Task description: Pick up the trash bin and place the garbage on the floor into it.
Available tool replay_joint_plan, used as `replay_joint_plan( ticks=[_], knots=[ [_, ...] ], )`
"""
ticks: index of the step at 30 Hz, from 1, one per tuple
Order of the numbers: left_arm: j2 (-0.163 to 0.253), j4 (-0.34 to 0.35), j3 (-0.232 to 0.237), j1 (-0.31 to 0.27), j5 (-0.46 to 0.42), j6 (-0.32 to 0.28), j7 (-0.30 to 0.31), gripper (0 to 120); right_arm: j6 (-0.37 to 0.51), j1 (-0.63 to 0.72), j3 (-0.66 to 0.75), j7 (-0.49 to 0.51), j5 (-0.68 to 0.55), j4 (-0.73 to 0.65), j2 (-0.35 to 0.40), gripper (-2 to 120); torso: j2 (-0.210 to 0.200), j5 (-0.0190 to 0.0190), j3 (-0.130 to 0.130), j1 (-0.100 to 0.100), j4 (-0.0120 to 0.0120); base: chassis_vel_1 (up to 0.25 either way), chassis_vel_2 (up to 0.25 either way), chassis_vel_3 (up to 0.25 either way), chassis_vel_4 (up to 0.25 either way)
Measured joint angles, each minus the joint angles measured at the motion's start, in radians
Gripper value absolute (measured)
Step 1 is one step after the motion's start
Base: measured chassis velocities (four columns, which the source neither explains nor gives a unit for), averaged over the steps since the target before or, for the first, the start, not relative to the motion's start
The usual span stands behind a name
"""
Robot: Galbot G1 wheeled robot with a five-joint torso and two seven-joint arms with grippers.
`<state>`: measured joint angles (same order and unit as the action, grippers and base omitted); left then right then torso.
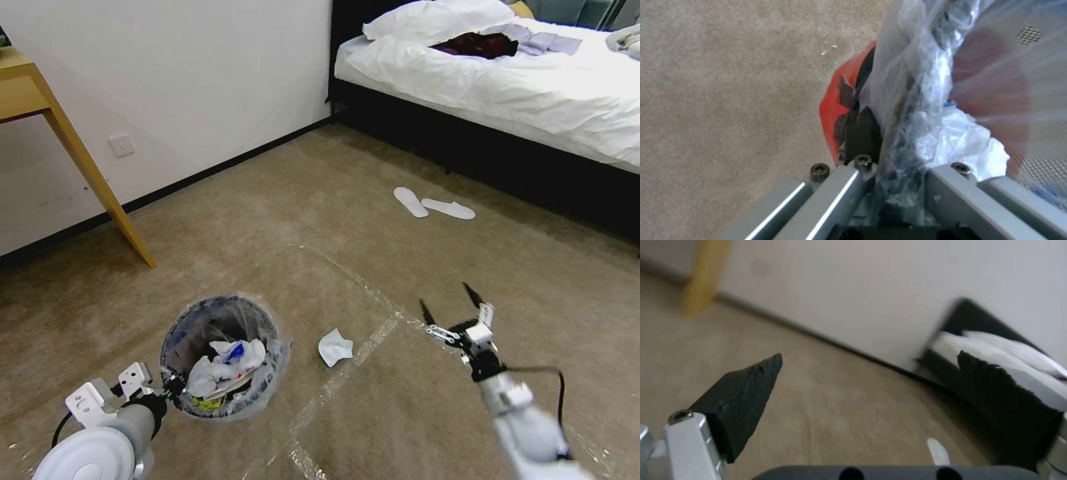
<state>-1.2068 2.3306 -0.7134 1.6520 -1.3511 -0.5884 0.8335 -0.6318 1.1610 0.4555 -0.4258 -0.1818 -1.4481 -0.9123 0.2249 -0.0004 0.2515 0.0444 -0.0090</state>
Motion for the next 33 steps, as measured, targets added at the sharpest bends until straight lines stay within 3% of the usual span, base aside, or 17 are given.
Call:
replay_joint_plan(
  ticks=[2,3,5,9,11,13,15,18,20,21,24,28,30,31,33],
  knots=[
    [0.008,-0.008,0.009,-0.013,-0.007,0.0,0.0,0,-0.003,-0.116,-0.125,-0.154,-0.086,0.084,0.128,100,0.0,0.0016,0.0,0.0,0.0007,0.0,0.0,0.0,0.0],
    [0.008,-0.008,0.009,-0.013,-0.007,0.0,0.0,0,-0.003,-0.116,-0.125,-0.154,-0.086,0.084,0.128,100,0.0,0.0016,0.0,0.0,0.0007,0.0,0.0,0.0,0.0],
    [0.018,-0.026,0.028,-0.03,-0.011,0.0,-0.002,0,-0.01,-0.239,-0.263,-0.272,-0.137,0.175,0.22,100,0.0,-0.0004,0.0,0.0,-0.0001,0.0,0.0,0.0,0.0],
    [0.028,-0.044,0.044,-0.048,-0.016,0.0,-0.009,0,-0.038,-0.373,-0.405,-0.312,-0.127,0.27,0.251,100,0.0,0.0019,0.0,0.0,-0.0014,0.0,0.0,0.0,0.0],
    [0.03,-0.055,0.047,-0.052,-0.017,0.0,-0.016,0,-0.06,-0.543,-0.6,-0.302,-0.127,0.377,0.235,100,0.0,-0.0005,0.0,0.0,-0.0001,0.0,0.0,0.0,0.0],
    [0.031,-0.058,0.047,-0.053,-0.017,0.001,-0.017,0,-0.06,-0.579,-0.645,-0.3,-0.127,0.4,0.225,100,0.0,0.0006,0.0,0.0,0.0002,0.0,0.0,0.0,0.0],
    [0.033,-0.062,0.046,-0.054,-0.016,0.002,-0.02,0,-0.053,-0.646,-0.721,-0.304,-0.127,0.443,0.199,100,0.0,0.0021,0.0,0.0,0.0002,0.0,0.0,0.0,0.0],
    [0.033,-0.068,0.043,-0.055,-0.016,0.005,-0.028,0,-0.043,-0.765,-0.838,-0.333,-0.129,0.517,0.14,100,0.0,0.0003,0.0,0.0,0.0002,0.0,0.0,0.0,0.0],
    [0.032,-0.071,0.039,-0.059,-0.015,0.008,-0.033,0,-0.027,-0.912,-0.964,-0.367,-0.088,0.599,0.063,100,0.0,0.0001,0.0,0.0,0.0007,0.0,0.0,0.0,0.0],
    [0.032,-0.071,0.039,-0.059,-0.015,0.008,-0.033,0,-0.027,-0.912,-0.964,-0.367,-0.088,0.599,0.063,100,0.0,0.0001,0.0,0.0,0.0007,0.0,0.0,0.0,0.0],
    [0.024,-0.075,0.032,-0.058,-0.013,0.009,-0.033,0,-0.011,-1.03,-1.082,-0.426,0.018,0.707,-0.035,100,0.0,0.001,0.0,0.0,0.0001,0.0,0.0,0.0,0.0],
    [0.017,-0.077,0.032,-0.057,-0.01,0.009,-0.034,0,-0.022,-1.079,-1.126,-0.436,0.099,0.802,-0.123,100,0.0,-0.0002,0.0,0.0,-0.0005,0.0,0.0,0.0,0.0],
    [0.008,-0.081,0.032,-0.057,-0.002,0.009,-0.038,0,-0.027,-1.106,-1.146,-0.436,0.167,0.877,-0.234,100,0.0,0.0006,0.0,0.0,-0.0004,0.0,0.0,0.0,0.0],
    [0.008,-0.081,0.032,-0.057,-0.002,0.009,-0.038,0,-0.027,-1.106,-1.146,-0.436,0.167,0.877,-0.234,100,0.0,0.0006,0.0,0.0,-0.0004,0.0,0.0,0.0,0.0],
    [0.0,-0.085,0.032,-0.055,0.008,0.009,-0.042,0,-0.029,-1.122,-1.159,-0.426,0.227,0.934,-0.327,100,0.0,0.0004,0.0,0.0,0.0009,0.0,0.0,0.0,0.0]
  ],
)
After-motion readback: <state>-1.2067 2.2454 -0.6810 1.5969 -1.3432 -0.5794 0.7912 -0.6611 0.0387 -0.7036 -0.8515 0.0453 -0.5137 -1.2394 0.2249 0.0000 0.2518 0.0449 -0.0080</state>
